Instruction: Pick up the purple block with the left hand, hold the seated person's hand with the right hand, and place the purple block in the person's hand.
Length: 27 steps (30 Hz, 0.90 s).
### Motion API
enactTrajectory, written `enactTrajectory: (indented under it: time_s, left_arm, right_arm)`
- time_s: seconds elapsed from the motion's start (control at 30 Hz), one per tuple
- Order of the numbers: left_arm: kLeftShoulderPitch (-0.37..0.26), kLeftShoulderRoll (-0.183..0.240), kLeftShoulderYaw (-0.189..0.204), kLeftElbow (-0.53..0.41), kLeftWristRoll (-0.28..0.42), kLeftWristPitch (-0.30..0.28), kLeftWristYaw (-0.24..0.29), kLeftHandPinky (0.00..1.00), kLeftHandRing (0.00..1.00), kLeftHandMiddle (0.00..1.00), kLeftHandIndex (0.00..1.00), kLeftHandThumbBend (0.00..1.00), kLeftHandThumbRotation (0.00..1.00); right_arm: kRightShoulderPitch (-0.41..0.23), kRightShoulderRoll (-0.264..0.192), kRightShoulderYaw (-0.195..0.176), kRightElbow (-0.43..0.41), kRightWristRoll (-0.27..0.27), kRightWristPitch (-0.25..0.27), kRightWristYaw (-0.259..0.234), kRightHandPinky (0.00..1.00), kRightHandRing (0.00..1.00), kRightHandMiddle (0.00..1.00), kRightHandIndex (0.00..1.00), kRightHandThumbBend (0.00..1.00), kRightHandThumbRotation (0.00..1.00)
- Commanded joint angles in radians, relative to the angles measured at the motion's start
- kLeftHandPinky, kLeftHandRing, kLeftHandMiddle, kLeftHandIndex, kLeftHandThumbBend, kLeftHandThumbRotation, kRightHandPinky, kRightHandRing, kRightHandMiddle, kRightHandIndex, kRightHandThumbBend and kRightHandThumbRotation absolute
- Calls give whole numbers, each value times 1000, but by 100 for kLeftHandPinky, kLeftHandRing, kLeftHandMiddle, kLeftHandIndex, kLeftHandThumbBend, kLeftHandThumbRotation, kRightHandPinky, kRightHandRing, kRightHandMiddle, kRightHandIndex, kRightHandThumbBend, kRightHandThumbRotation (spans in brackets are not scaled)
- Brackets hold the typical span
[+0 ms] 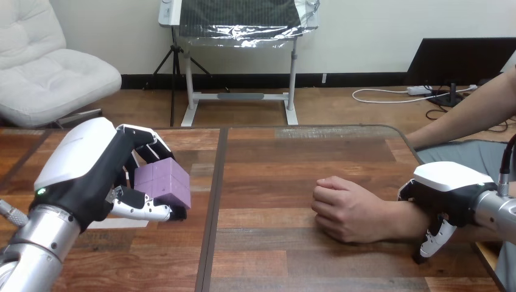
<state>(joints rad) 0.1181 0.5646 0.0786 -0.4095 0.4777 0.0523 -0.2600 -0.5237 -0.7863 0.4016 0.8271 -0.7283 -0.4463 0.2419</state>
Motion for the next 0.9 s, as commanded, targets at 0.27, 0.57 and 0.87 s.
enactTrajectory:
  time_s: [0.27,0.57,0.87]
  left_arm:
    - [-33,-4,19,-38,-6,-5,8,29,35,42,45,71,0]
    - [-33,-6,19,-29,-14,-16,11,29,35,42,45,71,0]
    - [-35,-7,18,-28,-17,-14,9,28,34,41,44,71,0]
  right_arm:
    - [45,84,57,47,-5,2,6,20,28,39,50,83,9]
    - [49,94,53,60,6,-19,-30,16,24,34,44,83,8]
    - [54,105,49,52,17,-8,-36,18,25,36,43,81,9]
